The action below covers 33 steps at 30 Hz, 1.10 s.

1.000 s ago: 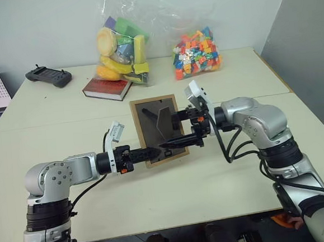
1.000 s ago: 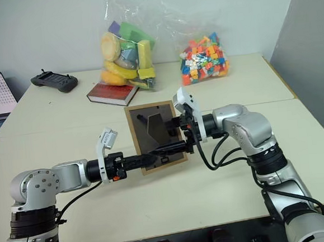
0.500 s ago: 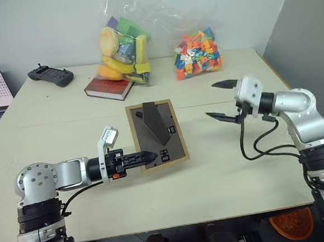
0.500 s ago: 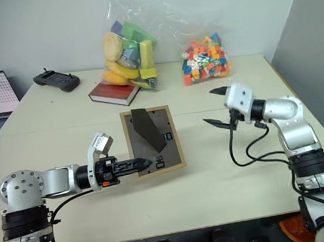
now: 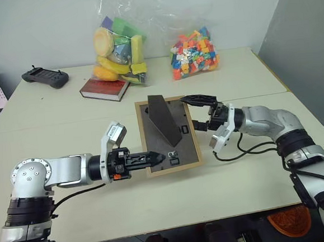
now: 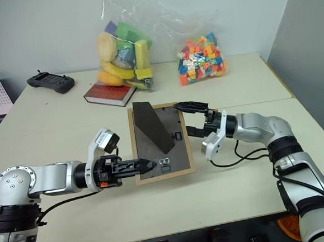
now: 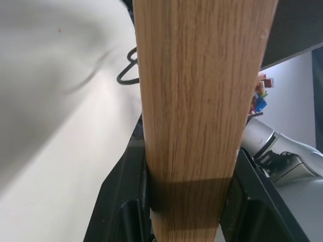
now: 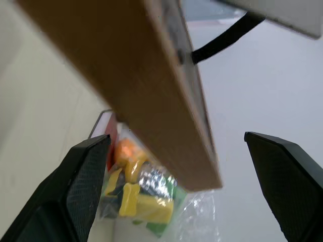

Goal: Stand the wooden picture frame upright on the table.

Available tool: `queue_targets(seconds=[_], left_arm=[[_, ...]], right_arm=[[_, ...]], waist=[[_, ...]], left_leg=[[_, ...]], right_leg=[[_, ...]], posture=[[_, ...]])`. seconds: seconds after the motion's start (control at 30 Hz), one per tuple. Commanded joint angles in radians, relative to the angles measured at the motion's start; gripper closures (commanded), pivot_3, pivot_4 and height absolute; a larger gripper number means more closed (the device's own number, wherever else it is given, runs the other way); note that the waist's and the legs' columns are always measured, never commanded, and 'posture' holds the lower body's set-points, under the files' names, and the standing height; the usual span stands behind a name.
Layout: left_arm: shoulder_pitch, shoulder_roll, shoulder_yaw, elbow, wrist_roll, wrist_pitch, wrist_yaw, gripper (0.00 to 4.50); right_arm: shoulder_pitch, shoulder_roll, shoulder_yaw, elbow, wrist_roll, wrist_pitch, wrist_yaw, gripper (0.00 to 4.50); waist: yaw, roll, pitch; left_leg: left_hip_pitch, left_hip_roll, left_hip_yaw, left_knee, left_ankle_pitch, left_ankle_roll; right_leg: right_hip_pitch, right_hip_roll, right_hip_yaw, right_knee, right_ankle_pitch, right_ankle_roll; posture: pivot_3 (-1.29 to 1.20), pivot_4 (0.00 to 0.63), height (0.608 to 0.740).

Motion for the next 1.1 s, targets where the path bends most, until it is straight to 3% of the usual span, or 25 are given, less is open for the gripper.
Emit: queue_targets(seconds=[0.03,0.3,0.37,0.47,0.53,0.7,0.8,0.93,1.03,1.1], left_arm=[[0.010,0.027,-0.009,-0.059,-0.050,-0.059,-0.030,3.15],[0.050,0.053,-0.027,-0.099,-0.050,-0.101,-0.052,3.15],[0.059,0.057,-0.032,-0.111,-0.050,-0.108,-0.056,3.15],[0.069,0.064,-0.047,-0.124,-0.050,-0.133,-0.025,3.15],[0.085,0.066,-0.053,-0.131,-0.044,-0.161,0.019,2.51],[0.095,0.094,0.028,-0.105,-0.010,-0.250,0.074,1.58],[0.145,0.131,0.148,-0.126,0.064,-0.322,0.102,1.02],[0.264,0.146,0.239,-0.376,0.391,-0.454,0.115,0.15],[0.349,0.104,0.233,-0.613,0.671,-0.611,0.134,0.00],[0.401,0.045,0.210,-0.727,0.811,-0.699,0.157,0.00]], right_arm=[[-0.040,0.002,0.037,-0.013,-0.035,-0.036,-0.085,0.53],[-0.053,-0.025,0.076,-0.026,-0.078,-0.036,-0.166,2.16],[-0.056,-0.030,0.085,-0.028,-0.082,-0.035,-0.178,2.75],[-0.064,-0.035,0.094,-0.023,-0.078,-0.032,-0.189,2.82],[-0.064,-0.040,0.099,-0.016,-0.060,-0.039,-0.180,2.83],[-0.089,-0.044,0.143,0.100,0.109,-0.080,-0.065,3.15],[-0.100,-0.018,0.222,0.212,0.385,-0.068,0.140,3.15],[0.019,0.050,0.228,0.033,1.028,0.416,0.802,3.16],[0.038,0.107,0.160,-0.061,1.266,0.823,1.061,3.16],[0.021,0.144,0.117,-0.074,1.361,1.107,1.135,3.16]], waist=[[0.005,0.000,0.000],[0.003,0.000,0.000],[0.003,0.000,0.000],[0.003,0.000,0.000],[0.003,0.000,0.000],[0.003,0.000,0.000],[0.000,-0.001,0.000],[-0.015,-0.001,0.000],[-0.013,-0.001,0.000],[-0.007,0.000,0.001]], left_leg=[[0.000,0.000,0.000,0.000,0.000,0.000],[0.001,0.000,0.000,0.000,0.000,0.000],[0.001,0.000,0.000,0.000,0.000,0.000],[0.001,0.000,-0.001,0.000,0.000,0.000],[0.001,0.000,-0.001,0.000,0.000,0.000],[0.002,0.000,0.000,0.000,0.000,0.000],[0.002,0.000,0.000,0.000,0.000,0.000],[0.002,0.002,0.000,0.000,0.000,0.001],[0.001,0.002,-0.001,0.000,-0.001,0.002],[0.001,0.002,-0.002,0.000,-0.003,0.005]], right_leg=[[0.000,0.000,0.000,0.000,0.000,0.000],[0.001,0.000,0.000,0.000,0.000,0.000],[0.001,0.000,0.000,0.000,0.000,0.000],[0.001,0.000,0.000,0.000,0.000,0.000],[0.001,0.000,0.000,0.000,0.000,0.000],[0.003,0.000,0.000,0.000,0.000,0.000],[0.003,0.000,-0.001,-0.001,0.000,0.000],[0.004,0.000,-0.001,-0.002,-0.001,-0.001],[0.005,0.000,-0.002,-0.004,0.000,-0.001],[0.005,-0.001,-0.002,-0.004,0.000,-0.001]], posture=[[0.00,0.150,0.740],[0.00,0.150,0.740],[0.00,0.150,0.740],[0.00,0.150,0.740],[0.00,0.150,0.740],[0.00,0.150,0.740],[0.00,0.150,0.740],[0.00,0.150,0.740],[0.00,0.150,0.740],[0.00,0.150,0.740]])
